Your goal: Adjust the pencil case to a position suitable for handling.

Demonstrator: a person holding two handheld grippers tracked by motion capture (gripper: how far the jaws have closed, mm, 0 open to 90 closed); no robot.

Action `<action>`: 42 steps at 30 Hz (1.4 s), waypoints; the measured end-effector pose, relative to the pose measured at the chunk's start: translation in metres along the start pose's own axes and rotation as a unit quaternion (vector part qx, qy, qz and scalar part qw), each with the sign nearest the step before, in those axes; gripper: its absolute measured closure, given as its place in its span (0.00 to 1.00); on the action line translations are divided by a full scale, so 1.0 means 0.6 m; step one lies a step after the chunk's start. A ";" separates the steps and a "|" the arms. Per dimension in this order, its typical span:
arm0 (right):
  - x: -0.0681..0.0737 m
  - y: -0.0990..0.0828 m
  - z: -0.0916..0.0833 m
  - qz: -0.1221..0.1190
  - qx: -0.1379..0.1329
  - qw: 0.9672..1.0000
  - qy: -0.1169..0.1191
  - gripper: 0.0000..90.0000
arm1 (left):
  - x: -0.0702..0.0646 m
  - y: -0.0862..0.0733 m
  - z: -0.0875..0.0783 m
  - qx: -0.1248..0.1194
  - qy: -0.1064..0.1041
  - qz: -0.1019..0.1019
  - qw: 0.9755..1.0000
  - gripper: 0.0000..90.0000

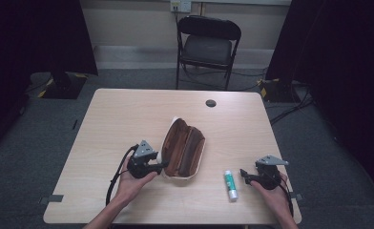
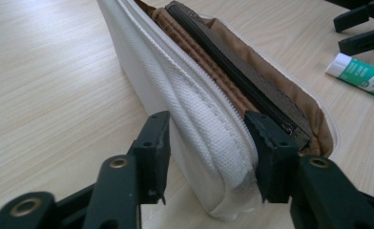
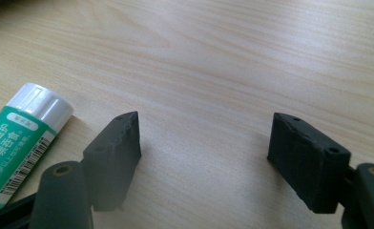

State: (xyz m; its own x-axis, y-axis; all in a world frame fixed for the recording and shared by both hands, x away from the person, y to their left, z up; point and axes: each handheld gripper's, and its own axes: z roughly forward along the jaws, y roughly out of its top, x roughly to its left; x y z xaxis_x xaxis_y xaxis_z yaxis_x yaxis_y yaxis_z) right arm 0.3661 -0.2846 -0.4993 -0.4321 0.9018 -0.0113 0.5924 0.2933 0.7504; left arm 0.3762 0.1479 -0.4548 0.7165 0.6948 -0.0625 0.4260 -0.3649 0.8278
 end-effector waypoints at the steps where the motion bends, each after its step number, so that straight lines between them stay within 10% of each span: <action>1: 0.000 0.000 0.000 0.000 0.000 1.000 0.000 0.29 | 0.002 0.000 0.000 -0.001 -0.009 -0.007 1.000 0.62; 12: 0.000 0.000 0.000 -0.001 0.000 1.000 0.001 0.29 | 0.029 -0.008 -0.019 0.005 0.002 -0.005 1.000 0.80; 17: 0.000 0.000 0.000 -0.001 0.000 1.000 0.001 0.29 | 0.040 -0.013 -0.024 -0.001 -0.022 -0.029 0.999 0.81; 31: -0.001 0.000 0.000 -0.001 0.000 1.000 0.002 0.29 | 0.046 -0.014 -0.050 0.010 -0.072 -0.005 0.997 0.84; 42: -0.001 0.000 0.000 -0.001 0.000 1.000 0.002 0.29 | 0.062 -0.038 -0.082 0.010 -0.133 0.008 0.991 0.84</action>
State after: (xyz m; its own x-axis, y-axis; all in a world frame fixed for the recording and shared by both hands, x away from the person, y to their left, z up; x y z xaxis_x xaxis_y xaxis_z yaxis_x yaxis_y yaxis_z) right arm 0.3665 -0.2848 -0.4993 -0.4365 0.8996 -0.0094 0.5915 0.2948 0.7505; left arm 0.3658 0.2123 -0.4483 0.8424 0.5013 -0.1975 0.4231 -0.3883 0.8187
